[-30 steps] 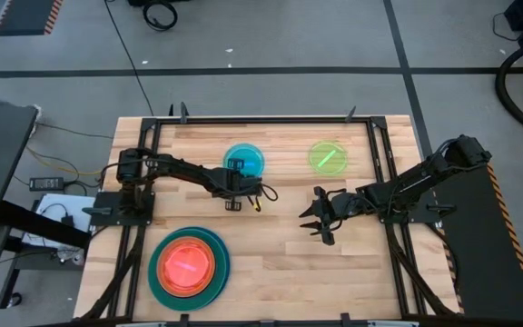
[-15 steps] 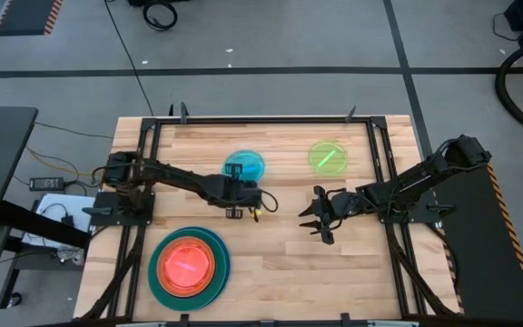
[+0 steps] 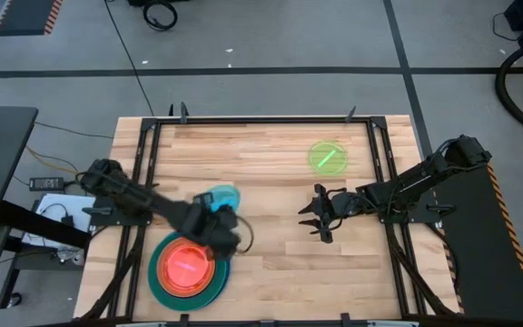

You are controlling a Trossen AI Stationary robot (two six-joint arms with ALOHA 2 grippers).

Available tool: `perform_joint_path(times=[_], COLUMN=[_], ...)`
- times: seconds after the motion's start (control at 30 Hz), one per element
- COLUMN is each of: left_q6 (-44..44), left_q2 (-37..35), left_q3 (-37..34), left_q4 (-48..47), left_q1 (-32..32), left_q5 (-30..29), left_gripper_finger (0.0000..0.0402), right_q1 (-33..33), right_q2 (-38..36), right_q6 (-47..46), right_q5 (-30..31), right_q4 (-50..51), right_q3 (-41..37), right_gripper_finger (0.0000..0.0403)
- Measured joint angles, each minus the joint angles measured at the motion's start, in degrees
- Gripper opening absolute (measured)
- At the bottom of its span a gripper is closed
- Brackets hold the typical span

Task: Stack plastic plates
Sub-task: Stack the blue plate on top of the pink plate

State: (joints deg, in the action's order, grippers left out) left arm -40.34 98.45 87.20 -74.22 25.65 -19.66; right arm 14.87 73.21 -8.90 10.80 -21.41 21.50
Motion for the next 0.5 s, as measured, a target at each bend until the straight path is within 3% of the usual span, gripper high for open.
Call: perform_joint_path(times=[0.27,0.5], left_q6=[-13.6,-21.5], left_q2=[0.0,0.0], left_q3=[7.0,9.3], left_q4=[-12.4,-10.0], left_q1=[9.5,12.7], left_q5=[0.1,3.3], left_gripper_finger=[0.0005,0.0005], right_q1=[-0.1,-0.5], right_q2=[0.0,0.0], right_q6=[1.5,5.5], right_q5=[2.5,3.6], right_q4=[-1.9,-5.3], right_q3=[0.0,0.0], right_gripper_finger=[0.0153,0.0153])
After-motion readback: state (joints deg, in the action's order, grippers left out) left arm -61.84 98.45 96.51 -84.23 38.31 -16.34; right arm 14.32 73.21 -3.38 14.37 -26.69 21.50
